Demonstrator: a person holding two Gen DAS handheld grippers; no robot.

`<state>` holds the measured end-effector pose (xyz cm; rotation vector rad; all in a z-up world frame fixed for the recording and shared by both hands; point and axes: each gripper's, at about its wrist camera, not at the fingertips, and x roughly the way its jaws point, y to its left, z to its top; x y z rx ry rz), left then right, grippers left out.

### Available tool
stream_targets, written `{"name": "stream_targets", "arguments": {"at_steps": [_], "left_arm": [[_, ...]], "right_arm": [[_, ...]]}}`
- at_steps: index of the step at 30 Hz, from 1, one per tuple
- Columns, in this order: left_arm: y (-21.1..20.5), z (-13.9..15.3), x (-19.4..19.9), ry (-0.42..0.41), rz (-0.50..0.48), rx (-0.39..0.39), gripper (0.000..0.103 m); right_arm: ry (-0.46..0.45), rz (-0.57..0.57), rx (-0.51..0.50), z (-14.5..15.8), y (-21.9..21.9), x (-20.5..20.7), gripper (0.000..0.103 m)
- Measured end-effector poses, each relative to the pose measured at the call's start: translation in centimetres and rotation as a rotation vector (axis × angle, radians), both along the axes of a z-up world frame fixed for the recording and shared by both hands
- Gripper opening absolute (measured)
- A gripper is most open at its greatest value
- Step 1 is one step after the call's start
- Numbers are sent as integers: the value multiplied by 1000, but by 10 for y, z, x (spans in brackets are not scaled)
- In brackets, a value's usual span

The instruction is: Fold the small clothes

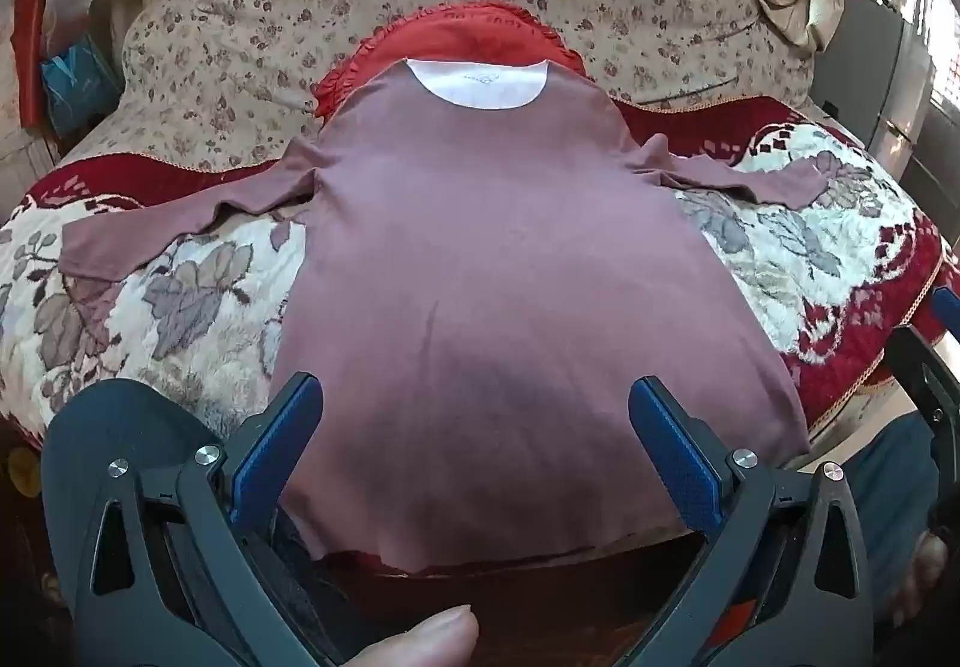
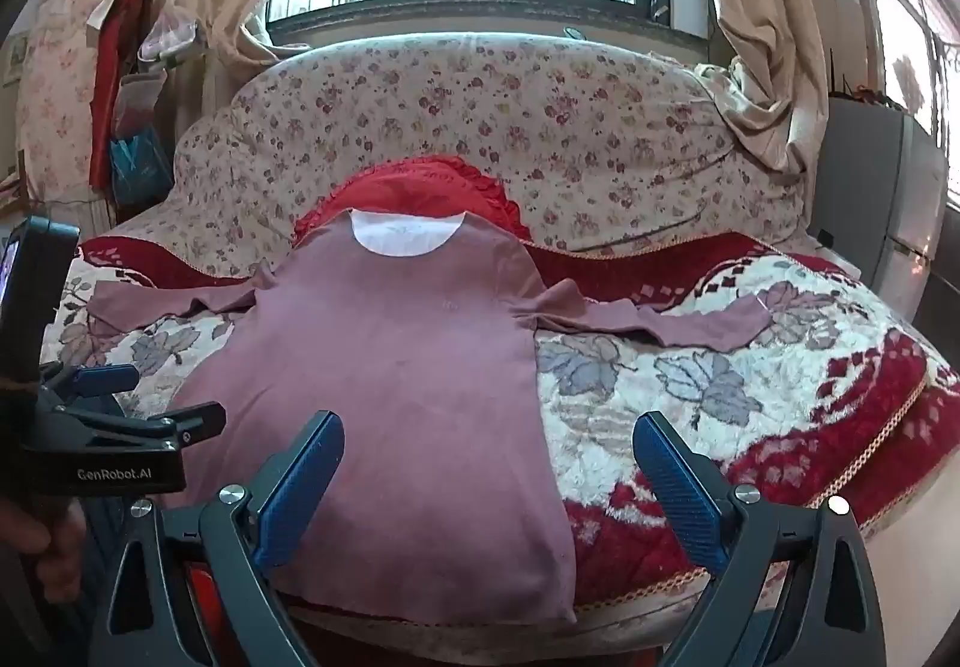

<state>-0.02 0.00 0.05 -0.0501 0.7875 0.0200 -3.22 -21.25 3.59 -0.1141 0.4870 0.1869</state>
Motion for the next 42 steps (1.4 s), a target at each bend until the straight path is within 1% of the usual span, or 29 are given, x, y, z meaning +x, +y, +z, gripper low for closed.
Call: {"name": "stream_targets", "arguments": {"at_steps": [3,4,5,6,8,11,14,16,20,26,40,42], "left_arm": [[1,2,-1,-17,0,-10,102],[4,-1,-5,-20,3,-12,102],[0,0,-4,-6,3,8,102],[0,0,-3,6,4,11,102],[-1,0,-2,11,8,1,102],[3,-1,-2,17,9,-9,102],[2,-1,-6,2,7,4,102],[-1,-1,-8,-9,7,18,102],[-1,-2,-8,-10,-1,17,102],[-4,-3,-9,-5,-1,19,102],[-9,-5,-10,-4,-15,16,102],[-9,-6,-11,-4,-12,12,102]], "right_arm": [[0,-4,-19,-2,5,-3,96],[-2,-8,-24,-2,7,-5,96],[20,-12,-15,-1,7,0,96],[24,-12,-34,-2,11,-1,96],[20,-7,-22,-1,5,-3,96],[56,-24,-18,1,5,0,96],[83,-60,-29,2,6,4,96],[116,-83,-33,-1,7,9,96],[150,-101,-20,-5,6,14,96],[155,-86,-16,-8,8,12,96],[154,-107,-11,-9,7,12,96],[155,-115,3,-9,6,13,96]]}}
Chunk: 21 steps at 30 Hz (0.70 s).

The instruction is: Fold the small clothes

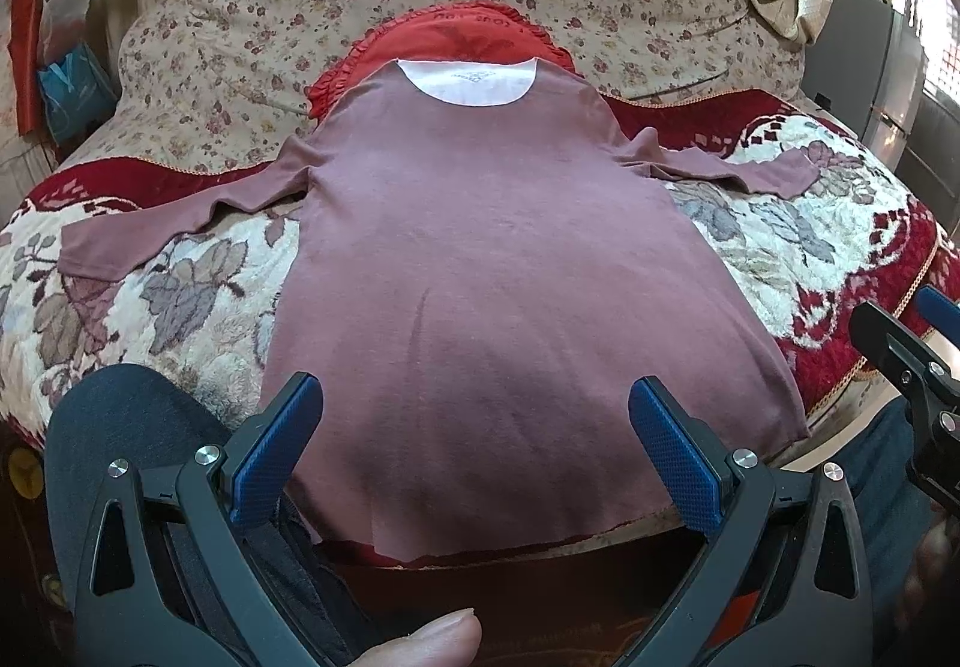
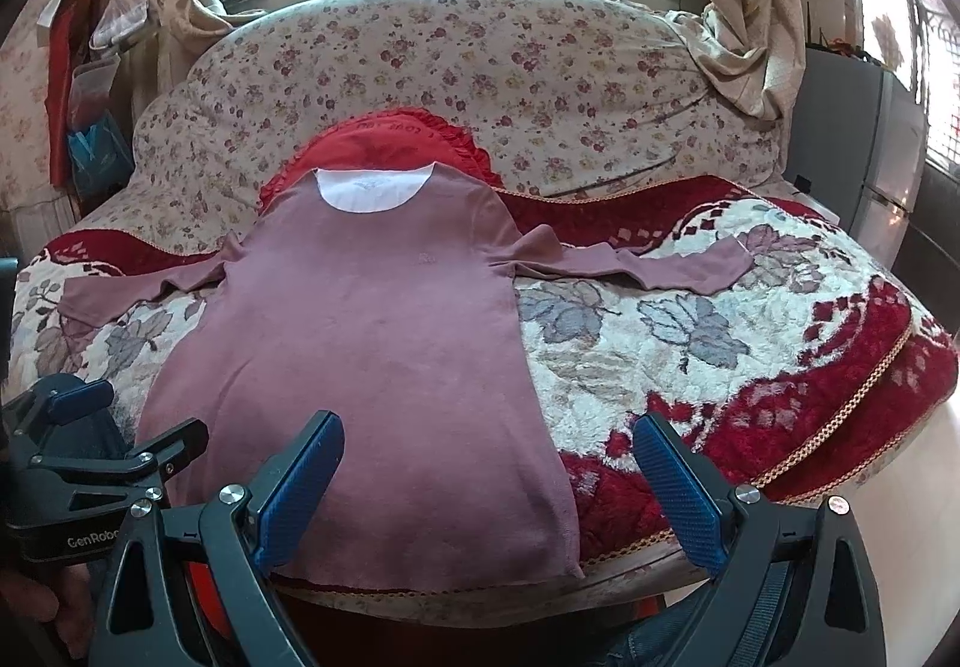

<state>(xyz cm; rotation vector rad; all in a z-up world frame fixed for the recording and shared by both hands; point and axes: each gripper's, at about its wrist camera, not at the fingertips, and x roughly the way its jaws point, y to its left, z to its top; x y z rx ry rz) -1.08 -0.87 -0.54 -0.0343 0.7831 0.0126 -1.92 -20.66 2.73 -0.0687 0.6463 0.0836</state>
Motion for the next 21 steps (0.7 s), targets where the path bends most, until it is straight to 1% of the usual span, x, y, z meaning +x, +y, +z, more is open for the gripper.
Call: {"name": "stream_targets", "arguments": {"at_steps": [3,5,9,13,18,21], "left_arm": [[-1,-1,0,3,-3,-3,102],[-1,0,-1,1,-4,-3,102],[0,-1,0,5,0,-8,102],[-1,-2,0,11,-1,-11,102],[0,-2,0,13,-1,-13,102],[1,-4,-1,15,-1,-10,102]], "right_arm": [[10,-22,28,-4,0,0,96],[30,-15,47,-10,4,0,96],[38,4,15,-15,10,-3,96],[22,-11,25,-12,4,-4,96],[35,-20,35,-13,-1,0,96],[34,-15,24,-14,0,0,96]]}}
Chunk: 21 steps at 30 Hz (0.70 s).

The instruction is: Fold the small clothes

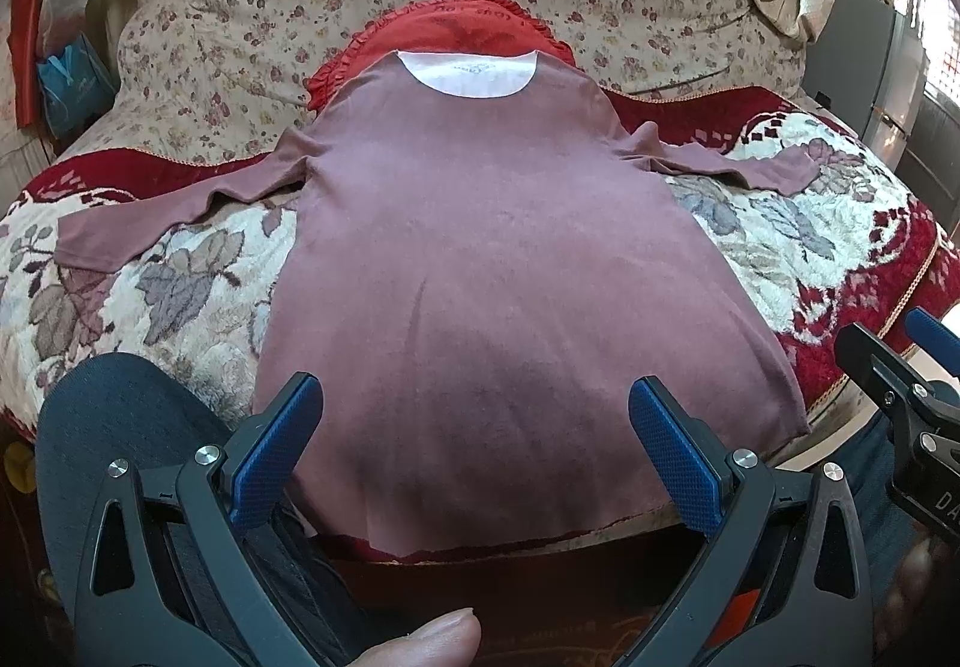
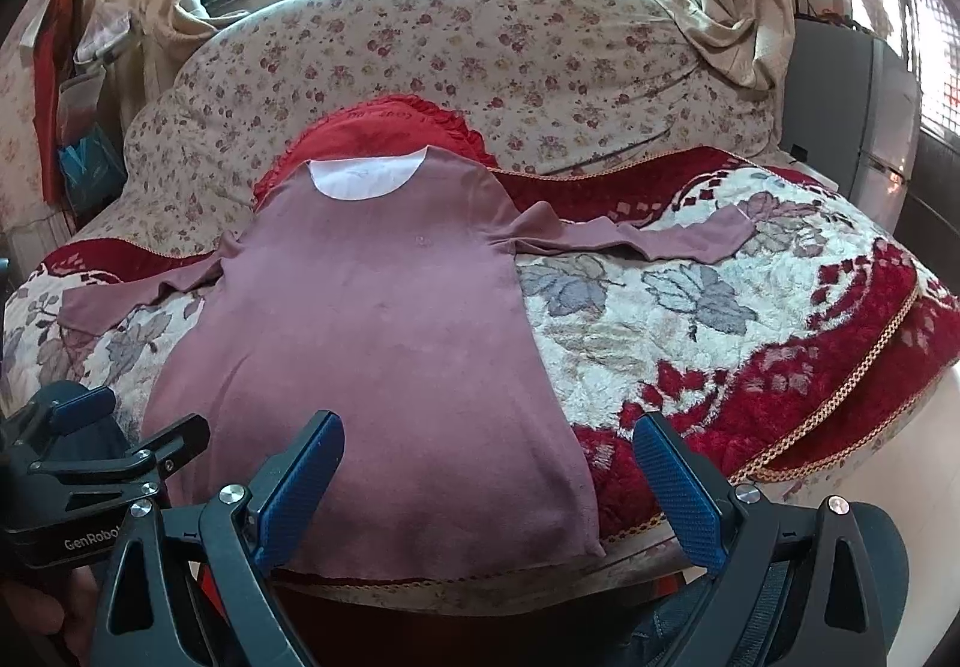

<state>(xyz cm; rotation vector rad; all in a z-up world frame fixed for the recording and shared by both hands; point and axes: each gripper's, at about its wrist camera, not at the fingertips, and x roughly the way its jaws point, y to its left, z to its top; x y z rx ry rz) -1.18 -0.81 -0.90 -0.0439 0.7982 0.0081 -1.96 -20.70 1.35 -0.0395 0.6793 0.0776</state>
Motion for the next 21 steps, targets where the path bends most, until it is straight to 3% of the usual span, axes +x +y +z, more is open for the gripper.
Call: {"name": "stream_targets", "arguments": {"at_steps": [7,10,17,21], "left_arm": [[1,-2,0,1,2,-1,102],[1,-3,0,4,3,0,102],[5,-4,1,5,4,5,102],[8,-6,5,20,11,-3,102]], "right_arm": [[19,109,-71,10,3,14,96],[40,127,-25,17,2,23,96],[24,-63,155,11,3,45,96],[13,-67,128,9,10,45,95]]}}
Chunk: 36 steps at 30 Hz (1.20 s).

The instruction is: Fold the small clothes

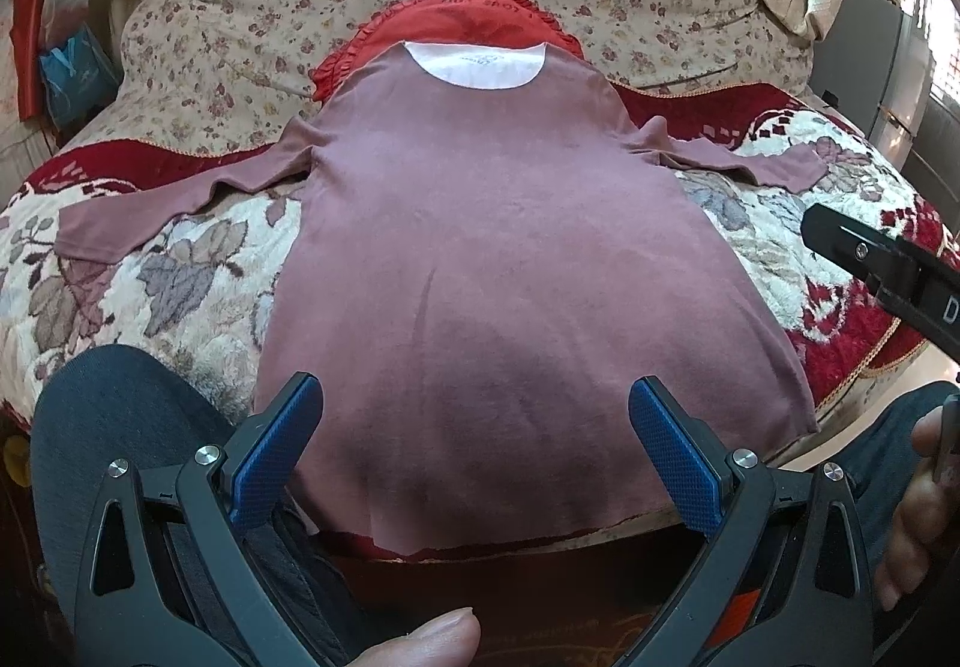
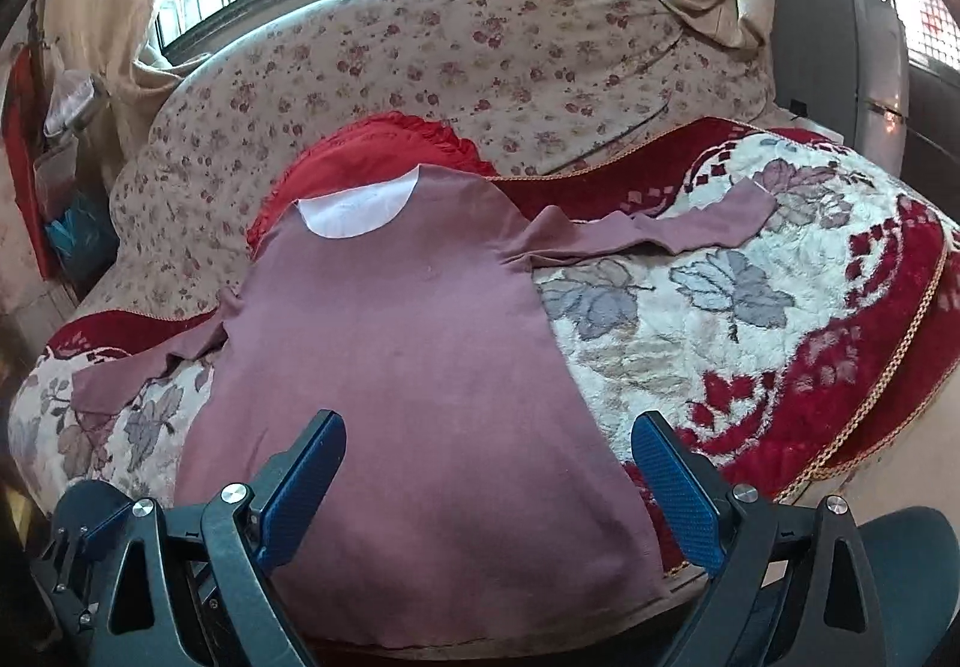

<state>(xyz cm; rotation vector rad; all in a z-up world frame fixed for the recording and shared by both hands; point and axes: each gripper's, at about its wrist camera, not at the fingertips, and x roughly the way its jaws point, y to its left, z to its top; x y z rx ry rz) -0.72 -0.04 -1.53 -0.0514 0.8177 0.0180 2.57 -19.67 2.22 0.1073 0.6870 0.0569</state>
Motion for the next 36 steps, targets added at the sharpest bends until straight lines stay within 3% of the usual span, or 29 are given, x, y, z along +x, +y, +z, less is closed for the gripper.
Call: {"name": "stream_targets", "arguments": {"at_steps": [11,19,26,30,36], "left_arm": [[-4,0,0,0,-3,1,102],[-5,0,1,7,-4,3,102],[-4,15,-1,-30,3,43,102],[-1,8,4,0,12,45,102],[10,-1,4,37,35,39,102]], "right_arm": [[18,-34,-5,-5,-19,0,95],[23,32,-141,2,-11,3,95],[-3,96,-128,13,-2,8,95],[-17,124,-174,13,3,21,95],[25,127,-127,3,-5,47,95]]}}
